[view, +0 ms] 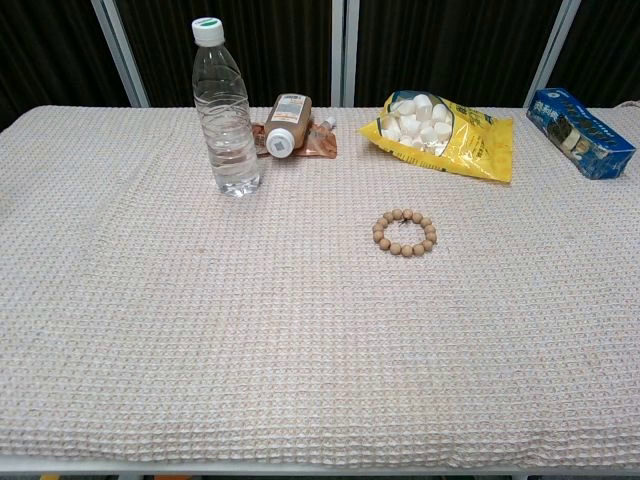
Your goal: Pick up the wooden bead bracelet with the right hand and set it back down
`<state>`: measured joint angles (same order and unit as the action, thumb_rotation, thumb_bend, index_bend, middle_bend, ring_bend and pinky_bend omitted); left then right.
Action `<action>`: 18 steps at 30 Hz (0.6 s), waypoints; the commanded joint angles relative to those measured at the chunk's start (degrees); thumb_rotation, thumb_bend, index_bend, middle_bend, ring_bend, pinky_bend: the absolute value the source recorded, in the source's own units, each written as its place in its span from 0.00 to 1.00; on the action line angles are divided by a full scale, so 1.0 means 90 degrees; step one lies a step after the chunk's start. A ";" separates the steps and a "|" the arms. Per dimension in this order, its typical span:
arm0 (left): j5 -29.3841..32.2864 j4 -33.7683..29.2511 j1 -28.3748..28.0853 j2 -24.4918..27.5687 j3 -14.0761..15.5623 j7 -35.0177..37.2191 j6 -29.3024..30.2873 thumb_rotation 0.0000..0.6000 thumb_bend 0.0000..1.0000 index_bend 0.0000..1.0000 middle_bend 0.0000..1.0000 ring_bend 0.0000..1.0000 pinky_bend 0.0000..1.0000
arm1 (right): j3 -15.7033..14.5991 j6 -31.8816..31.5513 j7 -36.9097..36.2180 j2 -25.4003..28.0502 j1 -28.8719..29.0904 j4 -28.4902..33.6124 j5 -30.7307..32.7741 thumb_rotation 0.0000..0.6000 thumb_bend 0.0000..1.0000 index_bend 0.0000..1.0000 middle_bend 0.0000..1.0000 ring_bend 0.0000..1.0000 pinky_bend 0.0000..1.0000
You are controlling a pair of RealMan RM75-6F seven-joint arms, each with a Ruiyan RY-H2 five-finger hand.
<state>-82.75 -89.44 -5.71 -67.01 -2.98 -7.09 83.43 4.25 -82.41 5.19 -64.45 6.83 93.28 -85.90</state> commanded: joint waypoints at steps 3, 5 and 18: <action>0.0070 0.0045 -0.0020 -0.0051 -0.0005 0.0008 -0.0073 1.00 0.00 0.08 0.05 0.00 0.00 | 0.0018 0.0059 0.0034 0.0006 0.0056 0.0032 0.0002 1.00 0.21 0.00 0.00 0.00 0.00; 0.0062 0.0053 -0.0026 -0.0065 -0.0009 0.0009 -0.0066 1.00 0.00 0.08 0.05 0.00 0.00 | 0.0006 0.0096 -0.0009 0.0012 0.0084 0.0043 -0.0028 1.00 0.21 0.00 0.00 0.00 0.00; -0.0033 0.0099 0.0001 -0.0131 0.0000 0.0053 0.0058 1.00 0.00 0.08 0.05 0.00 0.00 | 0.0280 0.1655 -0.0540 -0.0381 0.1659 -0.0268 -0.0800 1.00 0.22 0.16 0.23 0.00 0.00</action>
<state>-83.00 -88.55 -5.74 -68.18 -3.01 -6.65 83.91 5.51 -74.09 -1.51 -65.82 16.23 92.18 -91.88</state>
